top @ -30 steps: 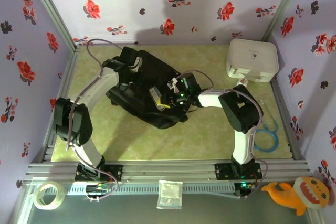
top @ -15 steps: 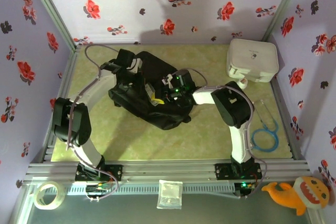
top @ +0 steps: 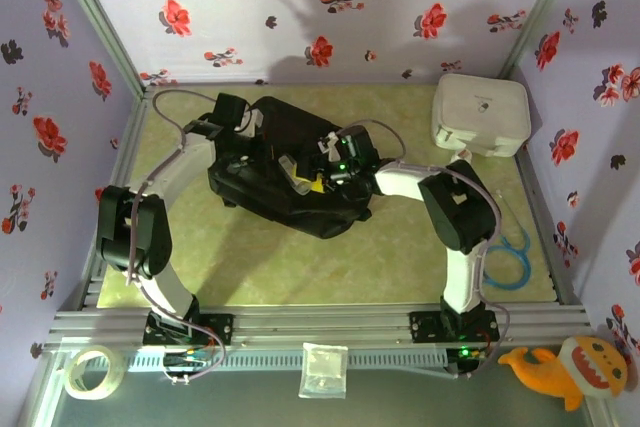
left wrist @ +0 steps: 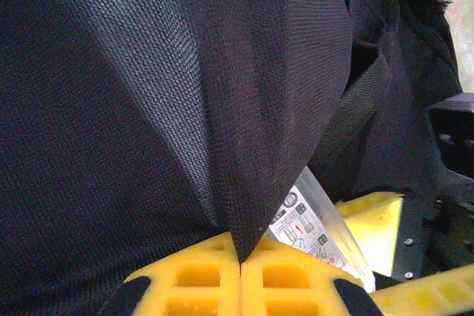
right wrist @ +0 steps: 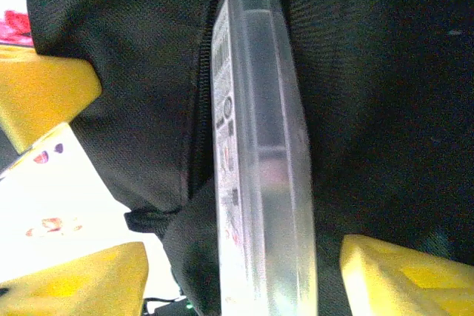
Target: Pack the student bag
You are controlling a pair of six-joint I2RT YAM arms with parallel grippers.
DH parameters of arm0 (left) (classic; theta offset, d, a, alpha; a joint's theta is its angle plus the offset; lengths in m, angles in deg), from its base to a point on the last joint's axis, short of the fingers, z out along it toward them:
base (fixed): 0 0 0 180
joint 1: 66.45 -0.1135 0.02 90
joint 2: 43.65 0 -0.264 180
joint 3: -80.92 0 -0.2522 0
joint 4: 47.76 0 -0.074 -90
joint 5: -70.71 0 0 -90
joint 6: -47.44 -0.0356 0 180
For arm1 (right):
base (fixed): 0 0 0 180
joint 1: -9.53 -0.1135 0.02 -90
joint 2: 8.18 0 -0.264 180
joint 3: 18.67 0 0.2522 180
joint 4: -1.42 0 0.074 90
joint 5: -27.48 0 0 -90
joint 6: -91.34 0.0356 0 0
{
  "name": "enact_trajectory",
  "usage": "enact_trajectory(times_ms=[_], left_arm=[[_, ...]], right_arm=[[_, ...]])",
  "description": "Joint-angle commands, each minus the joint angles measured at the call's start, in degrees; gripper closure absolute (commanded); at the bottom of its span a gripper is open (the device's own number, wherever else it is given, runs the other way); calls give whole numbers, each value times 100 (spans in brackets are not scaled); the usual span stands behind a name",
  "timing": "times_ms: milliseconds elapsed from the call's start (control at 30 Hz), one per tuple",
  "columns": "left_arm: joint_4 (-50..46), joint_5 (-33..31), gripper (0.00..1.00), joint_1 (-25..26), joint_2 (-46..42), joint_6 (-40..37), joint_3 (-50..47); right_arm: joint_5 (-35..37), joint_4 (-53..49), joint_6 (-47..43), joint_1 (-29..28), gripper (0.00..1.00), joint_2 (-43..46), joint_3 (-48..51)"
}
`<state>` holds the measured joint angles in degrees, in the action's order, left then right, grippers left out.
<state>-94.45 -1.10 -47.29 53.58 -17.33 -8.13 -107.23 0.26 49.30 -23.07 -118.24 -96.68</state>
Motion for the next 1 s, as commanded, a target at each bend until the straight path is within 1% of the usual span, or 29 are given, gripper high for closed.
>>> enact_trajectory(times_ms=[0,67,167,267,367,567,833,967], left_arm=[[94,210,100,-74,63,113,-13],[85,210,100,-96,85,131,-16],[77,206,100,-114,77,146,-29],[67,217,100,-110,72,148,-21],[66,218,100,-108,67,138,-33],[42,232,100,-112,59,136,-56],[101,428,100,-108,60,157,-103],[101,476,100,-113,93,142,-125]], right_arm=[[716,-1417,-941,70,28,392,160],[869,-1730,-1212,70,28,629,252],[875,-1984,-1567,37,32,926,359],[739,-2157,-1812,-78,43,980,310],[726,-2309,-1911,-206,55,821,149],[781,-2314,-1913,-334,68,474,-294],[777,-2489,-1977,-479,76,-381,-1421],[886,-2370,-1818,-545,78,-669,-1839]])
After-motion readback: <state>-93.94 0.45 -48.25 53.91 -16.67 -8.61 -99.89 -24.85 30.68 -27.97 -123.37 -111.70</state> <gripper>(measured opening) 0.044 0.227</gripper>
